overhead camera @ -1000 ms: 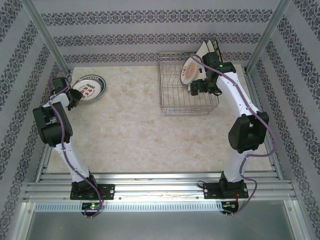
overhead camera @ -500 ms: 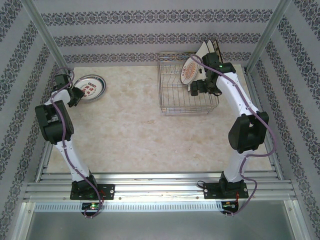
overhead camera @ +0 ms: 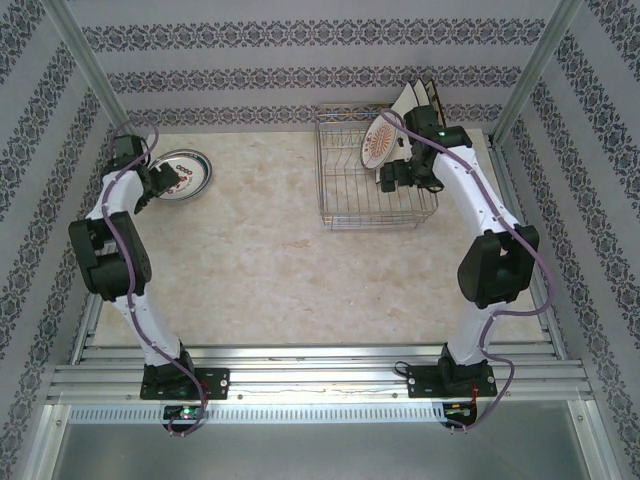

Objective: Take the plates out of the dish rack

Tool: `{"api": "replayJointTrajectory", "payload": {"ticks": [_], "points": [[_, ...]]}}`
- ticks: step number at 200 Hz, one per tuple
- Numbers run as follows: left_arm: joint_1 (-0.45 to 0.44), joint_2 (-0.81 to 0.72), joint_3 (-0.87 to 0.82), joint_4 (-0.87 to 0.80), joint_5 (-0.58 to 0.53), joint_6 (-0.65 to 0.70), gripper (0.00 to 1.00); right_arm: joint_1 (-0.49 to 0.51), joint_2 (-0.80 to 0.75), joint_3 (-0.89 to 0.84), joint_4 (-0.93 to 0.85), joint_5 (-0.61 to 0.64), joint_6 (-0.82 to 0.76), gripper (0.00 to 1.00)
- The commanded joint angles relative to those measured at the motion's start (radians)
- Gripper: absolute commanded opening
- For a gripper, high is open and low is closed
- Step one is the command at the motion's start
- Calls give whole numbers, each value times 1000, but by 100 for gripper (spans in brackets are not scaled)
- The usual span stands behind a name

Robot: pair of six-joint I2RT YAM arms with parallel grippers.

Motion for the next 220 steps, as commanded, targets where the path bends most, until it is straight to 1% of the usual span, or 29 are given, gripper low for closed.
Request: {"api": "replayJointTrajectory", "payload": {"ticks": [1, 25, 55, 70, 82, 97, 120, 139, 164, 184, 220], "points": [[-62, -115, 54, -183, -25, 127, 100, 27, -20, 66, 4, -22, 15, 98], [-147, -145, 132, -319, -23, 158, 100, 56, 10, 147, -10, -12, 26, 98], [-251, -165, 171, -410, -21, 176, 100, 64, 32, 201, 11, 27, 67, 98], [-304, -149, 202, -463, -61, 196, 100, 65, 51, 229, 47, 25, 83, 98], [-340, -126, 230, -508, -91, 212, 100, 65, 95, 288, 46, 33, 91, 98], [-378, -102, 246, -537, -111, 219, 100, 69, 177, 410, 20, 70, 99, 98], [-409, -89, 228, -526, -96, 218, 100, 71, 301, 590, -12, 117, 103, 98], [-420, -79, 228, -519, -93, 215, 100, 70, 383, 690, -6, 153, 98, 98], [-433, -43, 267, -523, -97, 222, 100, 61, 475, 791, 16, 191, 96, 98], [-437, -12, 305, -528, -97, 226, 100, 49, 535, 840, 46, 219, 105, 98], [-444, 22, 335, -530, -121, 231, 100, 29, 656, 947, 86, 222, 119, 96]]}}
